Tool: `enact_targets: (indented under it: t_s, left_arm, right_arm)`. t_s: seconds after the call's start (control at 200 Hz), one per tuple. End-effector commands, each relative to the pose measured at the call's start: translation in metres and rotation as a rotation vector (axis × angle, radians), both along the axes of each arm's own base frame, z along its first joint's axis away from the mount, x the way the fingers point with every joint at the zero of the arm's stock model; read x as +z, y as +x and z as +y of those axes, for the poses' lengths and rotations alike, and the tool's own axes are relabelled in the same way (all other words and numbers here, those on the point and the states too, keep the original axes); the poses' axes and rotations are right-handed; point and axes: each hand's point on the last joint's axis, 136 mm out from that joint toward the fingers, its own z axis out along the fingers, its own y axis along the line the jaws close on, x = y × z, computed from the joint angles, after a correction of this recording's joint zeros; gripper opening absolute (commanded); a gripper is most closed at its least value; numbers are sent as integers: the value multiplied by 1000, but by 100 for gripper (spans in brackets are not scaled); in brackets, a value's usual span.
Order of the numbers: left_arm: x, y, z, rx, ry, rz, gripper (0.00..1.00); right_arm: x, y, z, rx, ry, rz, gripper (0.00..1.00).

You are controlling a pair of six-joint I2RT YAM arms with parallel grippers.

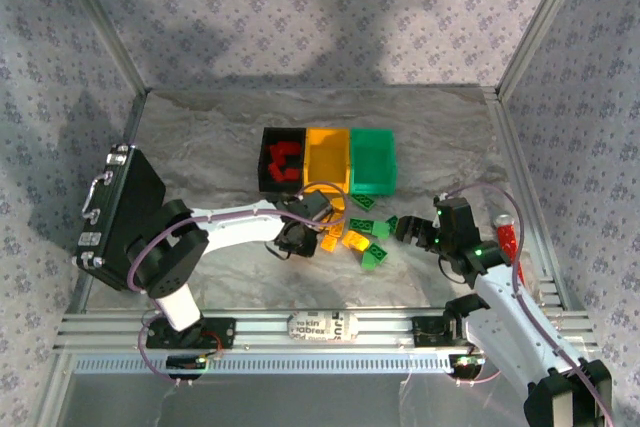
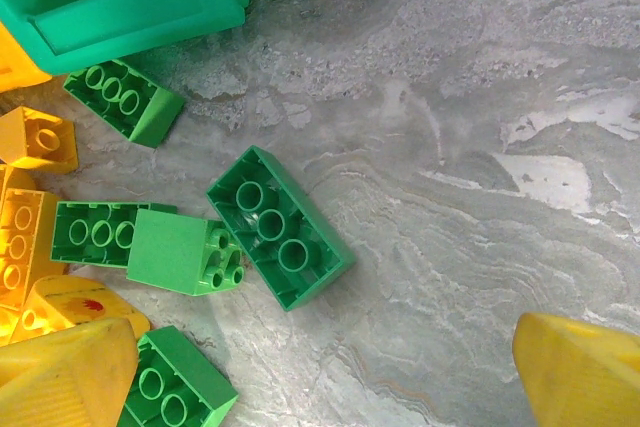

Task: Sort the legos into containers by color
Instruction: Pick up the lego from the middle-left of the table, then place the lego in the container.

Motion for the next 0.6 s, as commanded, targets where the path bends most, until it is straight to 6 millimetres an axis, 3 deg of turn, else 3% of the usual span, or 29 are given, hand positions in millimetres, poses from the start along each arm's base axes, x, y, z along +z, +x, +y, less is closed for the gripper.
enact_targets:
  t_s: [0.0, 0.25, 0.45, 0.595]
  left_arm:
    - [29, 5, 2, -15, 1, -57, 33]
    - [90, 31, 19, 2, -63, -158, 34]
    - [140, 82, 35, 52, -126, -266, 34]
    - [156, 127, 46, 103, -163, -295, 34]
  right_arm:
    - [-3, -3, -3, -17, 0, 7, 98]
    - [-3, -3, -2, -16, 1, 5, 98]
    - [-2, -3, -2, -17, 3, 3, 98]
    - [-2, -3, -2, -16, 3, 5, 98]
